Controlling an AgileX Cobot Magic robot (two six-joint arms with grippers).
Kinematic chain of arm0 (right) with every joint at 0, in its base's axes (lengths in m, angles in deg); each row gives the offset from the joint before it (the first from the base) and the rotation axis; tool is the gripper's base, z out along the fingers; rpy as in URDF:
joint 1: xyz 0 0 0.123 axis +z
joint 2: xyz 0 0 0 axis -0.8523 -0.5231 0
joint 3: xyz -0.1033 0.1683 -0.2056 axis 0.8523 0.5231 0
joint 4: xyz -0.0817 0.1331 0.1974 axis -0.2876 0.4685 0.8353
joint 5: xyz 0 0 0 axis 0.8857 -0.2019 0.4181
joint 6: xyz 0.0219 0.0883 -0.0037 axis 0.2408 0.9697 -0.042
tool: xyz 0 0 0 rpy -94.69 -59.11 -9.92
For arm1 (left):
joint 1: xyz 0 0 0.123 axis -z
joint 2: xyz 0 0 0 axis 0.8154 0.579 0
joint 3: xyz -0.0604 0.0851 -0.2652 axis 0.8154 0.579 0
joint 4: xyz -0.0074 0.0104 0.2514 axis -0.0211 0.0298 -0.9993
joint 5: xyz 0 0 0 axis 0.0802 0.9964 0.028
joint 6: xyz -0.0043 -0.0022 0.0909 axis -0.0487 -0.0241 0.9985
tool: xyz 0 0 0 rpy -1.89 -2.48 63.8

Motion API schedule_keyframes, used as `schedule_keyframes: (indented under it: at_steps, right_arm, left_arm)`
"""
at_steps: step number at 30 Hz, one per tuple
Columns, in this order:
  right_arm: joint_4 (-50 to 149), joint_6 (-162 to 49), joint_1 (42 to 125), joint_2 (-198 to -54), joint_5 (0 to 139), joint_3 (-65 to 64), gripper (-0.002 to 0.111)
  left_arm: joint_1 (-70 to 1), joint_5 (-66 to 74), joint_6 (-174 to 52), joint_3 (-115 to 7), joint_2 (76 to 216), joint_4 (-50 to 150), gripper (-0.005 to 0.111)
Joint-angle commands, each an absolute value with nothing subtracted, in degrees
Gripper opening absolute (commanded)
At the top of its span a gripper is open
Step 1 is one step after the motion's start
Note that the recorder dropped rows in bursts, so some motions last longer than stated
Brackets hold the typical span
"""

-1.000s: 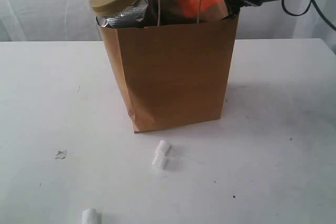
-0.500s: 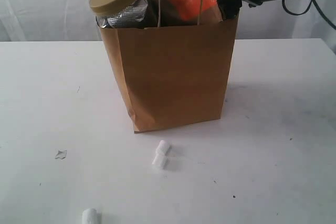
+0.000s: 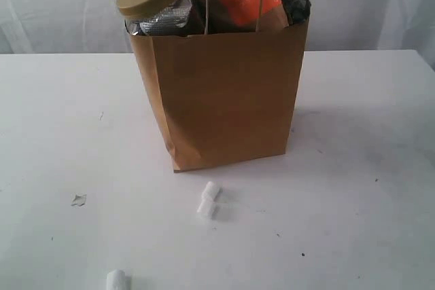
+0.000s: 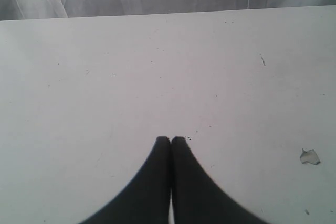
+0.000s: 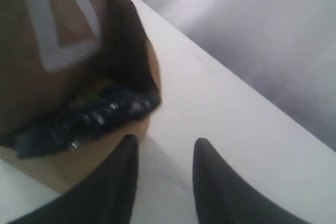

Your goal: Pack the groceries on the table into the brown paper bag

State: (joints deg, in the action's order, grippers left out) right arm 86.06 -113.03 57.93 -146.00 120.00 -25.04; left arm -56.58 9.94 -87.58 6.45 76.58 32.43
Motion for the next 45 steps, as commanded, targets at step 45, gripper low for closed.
schedule_keyframes:
  at_steps: [45]
  right_arm:
    - [79.63, -92.59, 81.36, -140.48, 122.50, 5.65, 0.000]
  left_arm:
    - [-48.61, 19.19, -98.78, -22.84, 113.33, 26.05, 0.000]
